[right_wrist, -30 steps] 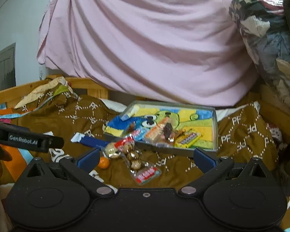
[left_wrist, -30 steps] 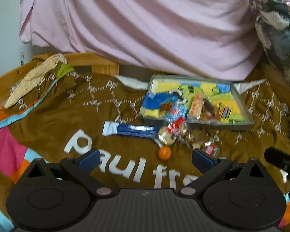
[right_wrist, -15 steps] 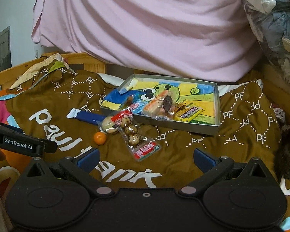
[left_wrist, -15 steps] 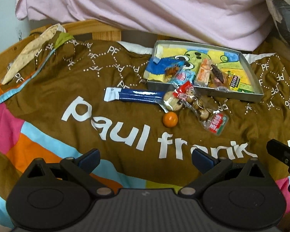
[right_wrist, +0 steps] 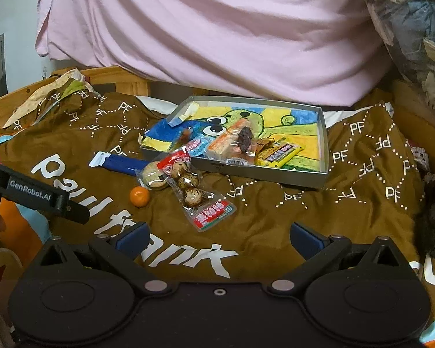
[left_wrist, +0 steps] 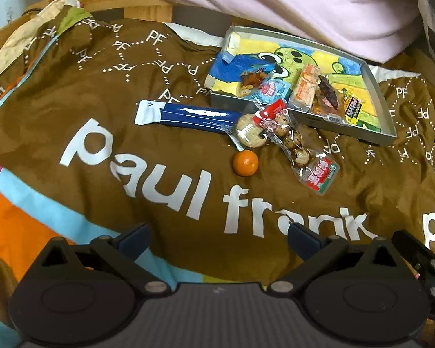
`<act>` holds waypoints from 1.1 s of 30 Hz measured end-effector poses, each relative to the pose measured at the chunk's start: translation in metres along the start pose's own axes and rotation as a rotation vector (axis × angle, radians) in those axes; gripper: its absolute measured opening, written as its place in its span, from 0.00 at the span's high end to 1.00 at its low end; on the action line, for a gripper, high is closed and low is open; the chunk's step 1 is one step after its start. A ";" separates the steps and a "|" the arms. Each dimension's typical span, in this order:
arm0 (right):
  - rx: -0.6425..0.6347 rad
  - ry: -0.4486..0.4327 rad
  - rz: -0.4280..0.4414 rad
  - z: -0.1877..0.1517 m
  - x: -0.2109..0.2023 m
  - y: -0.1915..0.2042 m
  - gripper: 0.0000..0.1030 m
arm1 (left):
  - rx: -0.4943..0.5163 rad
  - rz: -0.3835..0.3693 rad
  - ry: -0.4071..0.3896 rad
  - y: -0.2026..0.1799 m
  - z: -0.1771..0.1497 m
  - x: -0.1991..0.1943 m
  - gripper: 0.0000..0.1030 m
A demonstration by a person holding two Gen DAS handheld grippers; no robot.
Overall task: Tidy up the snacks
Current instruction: 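Move both open tools down toward the orange candy and quail egg pack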
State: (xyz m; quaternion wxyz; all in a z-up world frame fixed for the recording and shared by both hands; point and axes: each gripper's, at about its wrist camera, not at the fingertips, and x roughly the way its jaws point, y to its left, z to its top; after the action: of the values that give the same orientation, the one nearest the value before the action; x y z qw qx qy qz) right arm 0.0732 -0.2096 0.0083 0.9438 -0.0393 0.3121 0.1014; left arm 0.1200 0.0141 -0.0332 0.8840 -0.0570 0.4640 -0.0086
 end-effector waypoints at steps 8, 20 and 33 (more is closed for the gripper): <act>-0.014 0.023 0.003 0.002 0.013 0.001 0.01 | 0.084 0.019 0.049 -0.005 0.014 0.025 0.00; -0.097 0.032 0.019 0.016 0.053 -0.002 0.01 | 0.080 0.021 0.076 -0.004 0.030 0.053 0.00; -0.122 0.021 0.033 0.044 0.084 -0.009 0.01 | 0.061 0.028 0.055 -0.005 0.042 0.054 0.00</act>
State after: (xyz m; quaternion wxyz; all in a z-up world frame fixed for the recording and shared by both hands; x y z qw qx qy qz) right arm 0.1670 -0.1978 -0.0066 0.9346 -0.0925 0.3158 0.1351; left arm 0.1858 0.0098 -0.0533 0.8723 -0.0233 0.4882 -0.0122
